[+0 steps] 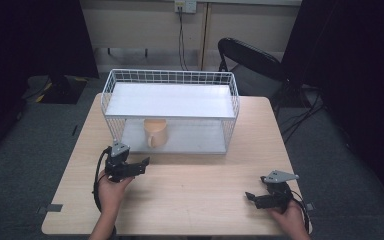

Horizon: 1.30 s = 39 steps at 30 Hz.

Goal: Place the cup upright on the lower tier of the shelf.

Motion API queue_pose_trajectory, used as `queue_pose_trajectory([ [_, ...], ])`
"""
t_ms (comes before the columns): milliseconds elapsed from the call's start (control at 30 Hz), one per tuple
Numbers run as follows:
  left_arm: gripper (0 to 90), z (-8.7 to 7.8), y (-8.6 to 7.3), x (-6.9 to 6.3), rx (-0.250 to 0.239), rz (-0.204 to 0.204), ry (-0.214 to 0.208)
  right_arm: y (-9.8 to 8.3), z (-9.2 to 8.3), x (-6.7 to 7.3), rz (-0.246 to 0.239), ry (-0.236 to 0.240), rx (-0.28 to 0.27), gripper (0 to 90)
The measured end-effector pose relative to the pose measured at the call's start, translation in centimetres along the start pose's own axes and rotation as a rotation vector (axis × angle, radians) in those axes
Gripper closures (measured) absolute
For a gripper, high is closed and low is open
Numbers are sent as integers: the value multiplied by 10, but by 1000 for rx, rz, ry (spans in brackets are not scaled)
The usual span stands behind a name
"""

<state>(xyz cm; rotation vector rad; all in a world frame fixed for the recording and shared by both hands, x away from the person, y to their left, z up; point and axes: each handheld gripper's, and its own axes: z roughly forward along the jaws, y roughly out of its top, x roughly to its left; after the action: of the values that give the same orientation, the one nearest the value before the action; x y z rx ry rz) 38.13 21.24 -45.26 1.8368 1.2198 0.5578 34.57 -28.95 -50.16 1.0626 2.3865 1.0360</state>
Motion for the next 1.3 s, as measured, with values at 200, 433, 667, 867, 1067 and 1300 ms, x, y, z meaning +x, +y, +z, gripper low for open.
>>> queue_pose_trajectory([
  [200,148,-10,-11,5,-3,4,-27,0,0,0,0,0,0,113],
  [433,144,-17,-18,5,18,26,-44,0,0,0,0,0,0,113],
  [667,143,-16,-23,0,45,43,-55,0,0,0,0,0,0,113],
  [867,146,-11,-30,-3,81,59,-66,0,0,0,0,0,0,113],
  [1067,145,-9,-35,-5,98,59,-77,0,0,0,0,0,0,113],
  [1300,145,-8,-39,-5,113,76,-75,0,0,0,-1,0,0,113],
])
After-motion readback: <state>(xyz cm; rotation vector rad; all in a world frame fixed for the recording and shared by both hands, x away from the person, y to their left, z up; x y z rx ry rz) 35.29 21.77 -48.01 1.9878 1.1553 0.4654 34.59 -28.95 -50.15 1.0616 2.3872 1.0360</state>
